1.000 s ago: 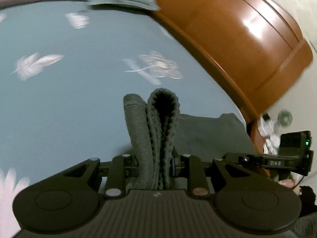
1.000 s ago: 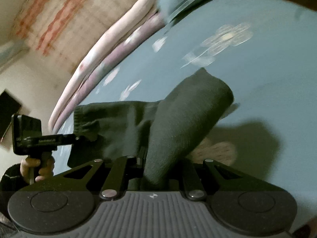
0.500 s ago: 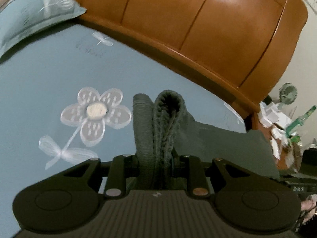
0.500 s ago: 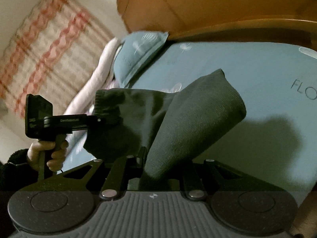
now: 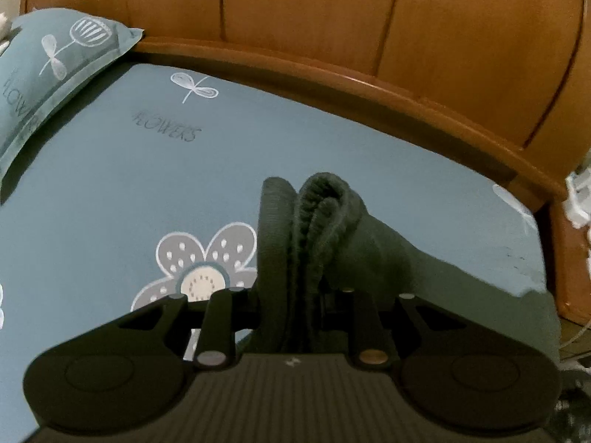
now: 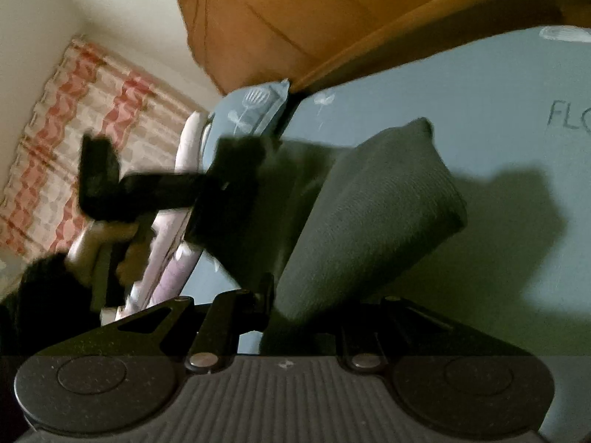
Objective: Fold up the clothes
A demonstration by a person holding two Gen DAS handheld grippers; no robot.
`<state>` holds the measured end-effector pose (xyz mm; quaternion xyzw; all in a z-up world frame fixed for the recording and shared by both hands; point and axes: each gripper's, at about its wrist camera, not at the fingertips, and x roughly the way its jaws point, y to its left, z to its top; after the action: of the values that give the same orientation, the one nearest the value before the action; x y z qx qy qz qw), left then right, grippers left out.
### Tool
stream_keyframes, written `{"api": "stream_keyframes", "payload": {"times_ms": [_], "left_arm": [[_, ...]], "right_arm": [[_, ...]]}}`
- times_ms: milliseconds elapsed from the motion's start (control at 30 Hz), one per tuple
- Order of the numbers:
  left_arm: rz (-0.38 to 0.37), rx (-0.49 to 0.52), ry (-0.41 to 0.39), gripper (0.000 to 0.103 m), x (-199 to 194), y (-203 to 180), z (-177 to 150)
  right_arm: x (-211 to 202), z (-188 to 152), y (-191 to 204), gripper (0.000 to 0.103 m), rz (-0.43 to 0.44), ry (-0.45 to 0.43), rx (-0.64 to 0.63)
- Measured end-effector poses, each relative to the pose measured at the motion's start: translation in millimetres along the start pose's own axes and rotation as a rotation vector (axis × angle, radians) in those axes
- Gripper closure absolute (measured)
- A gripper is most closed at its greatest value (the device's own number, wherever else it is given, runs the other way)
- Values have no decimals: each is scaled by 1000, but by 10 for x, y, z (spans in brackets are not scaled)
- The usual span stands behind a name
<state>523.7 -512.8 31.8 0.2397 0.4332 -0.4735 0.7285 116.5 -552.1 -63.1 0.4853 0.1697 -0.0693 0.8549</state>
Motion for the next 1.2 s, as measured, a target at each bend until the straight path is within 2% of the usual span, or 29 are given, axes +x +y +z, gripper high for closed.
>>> {"api": "stream_keyframes", "payload": {"times_ms": [300, 367, 433, 500, 567, 633, 733, 767, 800, 900, 1033, 1133, 1200], "left_arm": [[17, 20, 45, 79, 391, -57, 104], [28, 21, 37, 71, 441, -45, 99], [44, 23, 31, 70, 468, -22, 93], [61, 25, 26, 65, 489, 4, 87], [77, 28, 16, 60, 472, 37, 87], [102, 32, -3, 56, 424, 66, 102], [153, 18, -49, 57, 297, 159, 113], [162, -1, -62, 57, 251, 193, 100], [146, -15, -70, 57, 211, 204, 65], [17, -34, -73, 54, 122, 147, -119], [-127, -17, -27, 50, 170, -83, -451], [-172, 4, 20, 48, 283, -221, -668], [-165, 38, 19, 45, 328, -264, -772]], "right_arm": [[-58, 19, -74, 84, -46, 5, -7], [-108, 9, -121, 81, -55, 7, 1], [-170, 3, -151, 68, -75, 2, 13], [-189, 6, -175, 60, -111, 1, 17], [-208, -5, -220, 58, -130, 4, 35], [-259, -30, -274, 48, -142, -4, 64], [-299, -15, -374, 37, -165, -35, 104], [-320, 0, -416, 37, -165, -51, 126], [-339, 15, -459, 37, -165, -67, 148], [-391, 67, -606, 36, -150, -106, 219], [-355, 170, -705, 35, -131, -154, 264], [-354, 267, -568, 35, -131, -224, 157], [-346, 322, -423, 35, -185, -243, 53]]}}
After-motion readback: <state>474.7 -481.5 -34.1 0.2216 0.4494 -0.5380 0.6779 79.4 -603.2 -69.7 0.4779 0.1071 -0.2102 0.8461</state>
